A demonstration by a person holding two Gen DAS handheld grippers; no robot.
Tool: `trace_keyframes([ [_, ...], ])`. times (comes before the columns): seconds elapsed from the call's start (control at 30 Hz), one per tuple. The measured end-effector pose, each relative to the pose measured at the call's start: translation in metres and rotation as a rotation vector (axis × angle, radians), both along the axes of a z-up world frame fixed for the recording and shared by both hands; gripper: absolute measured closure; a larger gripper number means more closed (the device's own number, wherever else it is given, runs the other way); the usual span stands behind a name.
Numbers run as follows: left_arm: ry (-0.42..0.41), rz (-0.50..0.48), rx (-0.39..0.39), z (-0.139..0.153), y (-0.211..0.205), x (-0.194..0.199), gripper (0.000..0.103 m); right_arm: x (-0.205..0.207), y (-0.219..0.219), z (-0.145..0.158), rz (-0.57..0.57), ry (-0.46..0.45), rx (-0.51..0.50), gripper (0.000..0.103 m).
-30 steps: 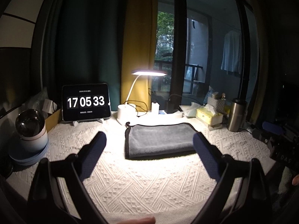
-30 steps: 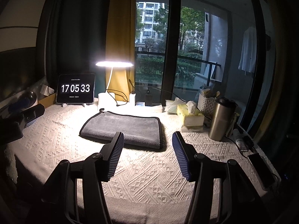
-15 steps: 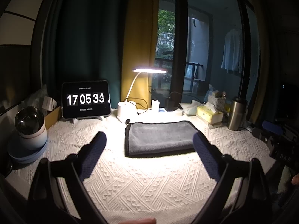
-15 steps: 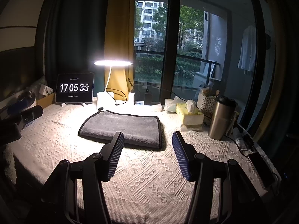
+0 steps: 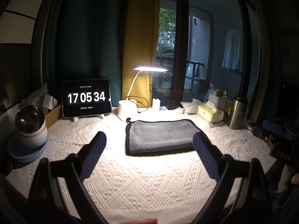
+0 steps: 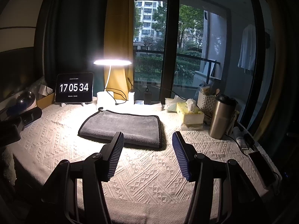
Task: Fold towel
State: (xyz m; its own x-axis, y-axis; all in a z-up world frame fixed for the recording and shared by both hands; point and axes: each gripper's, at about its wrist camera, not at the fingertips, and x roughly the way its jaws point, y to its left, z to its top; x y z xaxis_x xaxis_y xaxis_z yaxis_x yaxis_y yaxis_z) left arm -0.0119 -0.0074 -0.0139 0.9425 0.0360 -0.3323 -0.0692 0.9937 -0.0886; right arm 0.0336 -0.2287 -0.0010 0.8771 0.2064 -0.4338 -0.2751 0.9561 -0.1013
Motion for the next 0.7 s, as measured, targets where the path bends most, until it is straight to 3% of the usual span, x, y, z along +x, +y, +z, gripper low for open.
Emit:
trace_keyframes([
  [0.7, 0.005, 0.003, 0.003, -0.0009, -0.0004, -0.0006, 0.008, 0.0005, -0.0005, -0.0014, -0.001, 0.001, 0.003, 0.046],
])
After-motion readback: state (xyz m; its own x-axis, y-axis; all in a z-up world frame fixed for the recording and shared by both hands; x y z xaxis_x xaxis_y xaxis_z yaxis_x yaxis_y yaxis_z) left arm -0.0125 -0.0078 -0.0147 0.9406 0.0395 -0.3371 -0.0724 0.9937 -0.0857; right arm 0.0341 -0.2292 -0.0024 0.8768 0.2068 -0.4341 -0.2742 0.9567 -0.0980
